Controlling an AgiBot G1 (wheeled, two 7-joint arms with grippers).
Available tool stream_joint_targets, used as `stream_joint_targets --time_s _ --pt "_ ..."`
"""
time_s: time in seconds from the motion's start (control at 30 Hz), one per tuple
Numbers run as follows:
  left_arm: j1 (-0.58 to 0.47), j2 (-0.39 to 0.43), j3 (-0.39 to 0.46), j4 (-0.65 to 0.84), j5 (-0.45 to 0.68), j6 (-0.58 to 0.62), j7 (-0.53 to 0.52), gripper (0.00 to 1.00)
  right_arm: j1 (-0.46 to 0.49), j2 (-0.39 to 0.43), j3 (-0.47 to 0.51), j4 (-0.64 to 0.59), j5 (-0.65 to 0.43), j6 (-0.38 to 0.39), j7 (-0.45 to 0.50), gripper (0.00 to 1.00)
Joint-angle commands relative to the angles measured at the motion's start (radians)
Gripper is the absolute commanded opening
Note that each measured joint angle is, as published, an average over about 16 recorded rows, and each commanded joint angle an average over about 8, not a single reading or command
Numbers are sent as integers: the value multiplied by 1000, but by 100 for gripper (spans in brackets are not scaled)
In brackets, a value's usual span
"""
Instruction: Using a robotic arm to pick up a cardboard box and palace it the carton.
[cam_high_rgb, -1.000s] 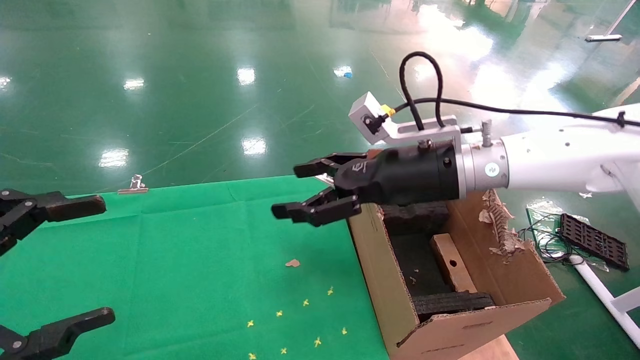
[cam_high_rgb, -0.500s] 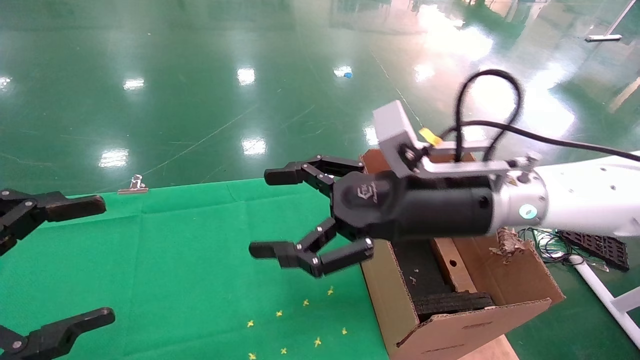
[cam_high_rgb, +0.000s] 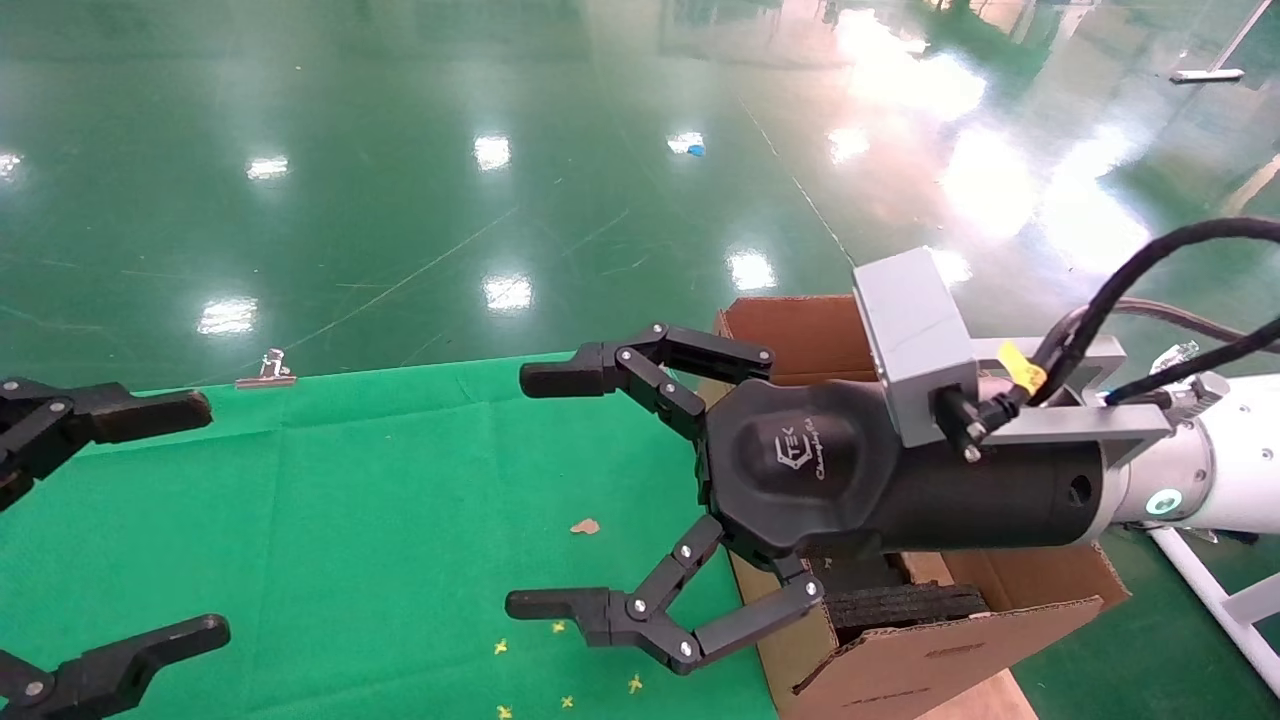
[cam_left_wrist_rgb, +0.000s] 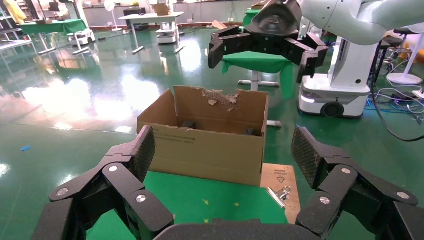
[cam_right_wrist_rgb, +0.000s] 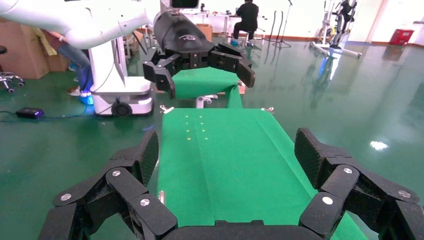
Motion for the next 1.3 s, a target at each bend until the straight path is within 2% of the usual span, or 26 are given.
stream_joint_targets --time_s 0.03,1.3 --pt "0 0 0 0 0 0 0 100 -13 2 16 11 5 -3 -3 100" --pt "0 0 0 0 0 0 0 100 24 -4 -31 -21 -8 6 6 100"
